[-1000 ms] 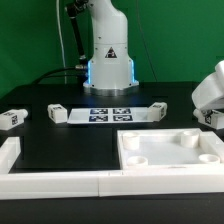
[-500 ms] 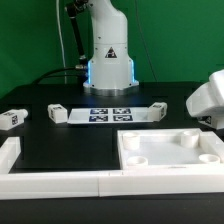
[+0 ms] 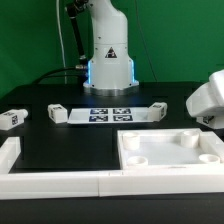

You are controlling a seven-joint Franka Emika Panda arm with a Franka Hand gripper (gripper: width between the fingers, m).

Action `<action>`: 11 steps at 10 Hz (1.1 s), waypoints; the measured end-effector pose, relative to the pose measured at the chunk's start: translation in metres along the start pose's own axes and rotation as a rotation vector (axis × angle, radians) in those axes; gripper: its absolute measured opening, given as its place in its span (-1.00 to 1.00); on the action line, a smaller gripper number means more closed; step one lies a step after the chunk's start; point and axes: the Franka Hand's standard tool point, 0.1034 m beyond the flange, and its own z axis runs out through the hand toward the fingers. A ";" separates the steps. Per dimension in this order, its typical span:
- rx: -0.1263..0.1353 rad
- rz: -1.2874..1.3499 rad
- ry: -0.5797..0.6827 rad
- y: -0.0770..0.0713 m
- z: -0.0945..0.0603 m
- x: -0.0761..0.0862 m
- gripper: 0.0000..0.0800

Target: Assemble square table

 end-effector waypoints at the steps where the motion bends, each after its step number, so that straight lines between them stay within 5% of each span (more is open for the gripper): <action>1: 0.000 0.000 0.000 0.000 0.000 0.000 -0.28; 6: 0.002 0.000 0.003 0.002 -0.002 0.000 -0.28; 9: 0.036 -0.018 0.089 0.054 -0.058 -0.039 -0.28; 11: 0.048 -0.004 0.124 0.082 -0.076 -0.065 -0.28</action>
Offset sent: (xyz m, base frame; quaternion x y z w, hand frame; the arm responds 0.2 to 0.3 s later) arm 0.0000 0.0000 0.0000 0.0000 0.0000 0.0000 1.0000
